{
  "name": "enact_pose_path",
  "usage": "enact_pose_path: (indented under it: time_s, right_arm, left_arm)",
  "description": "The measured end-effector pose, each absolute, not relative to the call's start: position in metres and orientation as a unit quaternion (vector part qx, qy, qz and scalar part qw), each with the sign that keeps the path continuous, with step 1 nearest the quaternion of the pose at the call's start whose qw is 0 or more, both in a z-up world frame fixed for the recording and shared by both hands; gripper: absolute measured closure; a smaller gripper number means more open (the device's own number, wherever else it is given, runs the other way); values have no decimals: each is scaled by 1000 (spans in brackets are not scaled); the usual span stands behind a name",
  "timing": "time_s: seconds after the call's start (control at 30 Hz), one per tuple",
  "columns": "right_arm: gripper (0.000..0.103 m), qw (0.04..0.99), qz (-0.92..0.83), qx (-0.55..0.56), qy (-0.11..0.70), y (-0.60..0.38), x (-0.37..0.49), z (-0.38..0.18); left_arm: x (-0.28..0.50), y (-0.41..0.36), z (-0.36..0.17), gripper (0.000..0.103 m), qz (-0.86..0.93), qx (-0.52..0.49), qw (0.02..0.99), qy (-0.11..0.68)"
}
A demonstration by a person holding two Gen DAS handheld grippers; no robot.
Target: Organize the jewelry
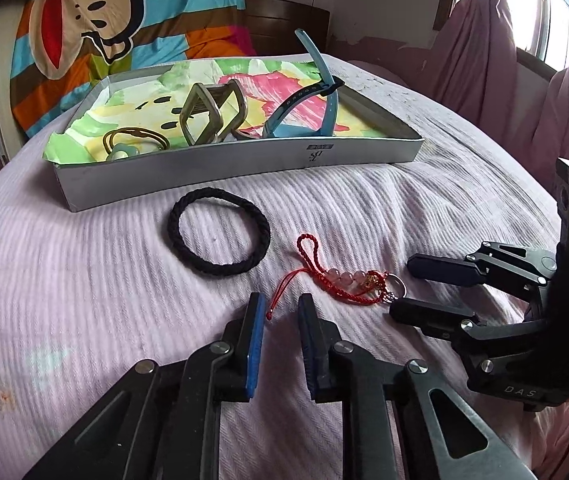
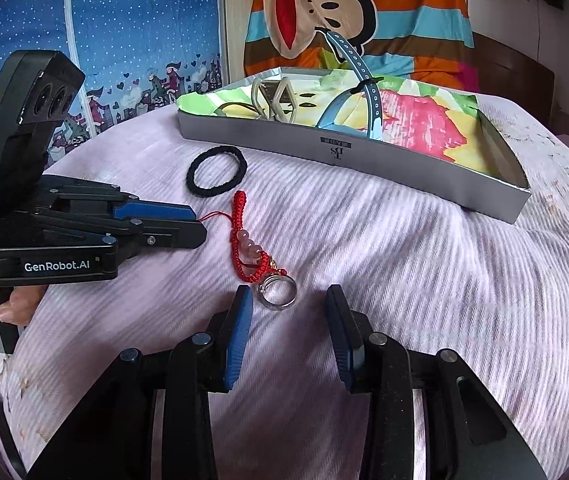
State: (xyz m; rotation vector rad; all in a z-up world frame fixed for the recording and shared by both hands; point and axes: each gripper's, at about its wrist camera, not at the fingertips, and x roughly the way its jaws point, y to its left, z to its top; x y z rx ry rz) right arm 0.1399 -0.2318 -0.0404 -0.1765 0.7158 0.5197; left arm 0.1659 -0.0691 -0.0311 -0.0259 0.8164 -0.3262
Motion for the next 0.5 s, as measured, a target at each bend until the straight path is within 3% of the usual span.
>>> enact_pose_path:
  time_s: [0.13,0.27,0.37,0.5]
  right_arm:
    - [70,900,248,-99,344,-226,138,-42]
    - [76,899,249,-111,344,-221,136,-42]
    - [84,899,249,-111,344,-222,136,-41]
    - [85,901,247,-111,340,-223,135,-41]
  left_arm:
    - [166,-69,-33,93,-147,-7,907,395]
    - [164,-71,-33,98,-140,3,909,393]
    - [162,-71,-33,99,-140,4,911,388]
    - [156,-71,-31,100,-147,3,914,379]
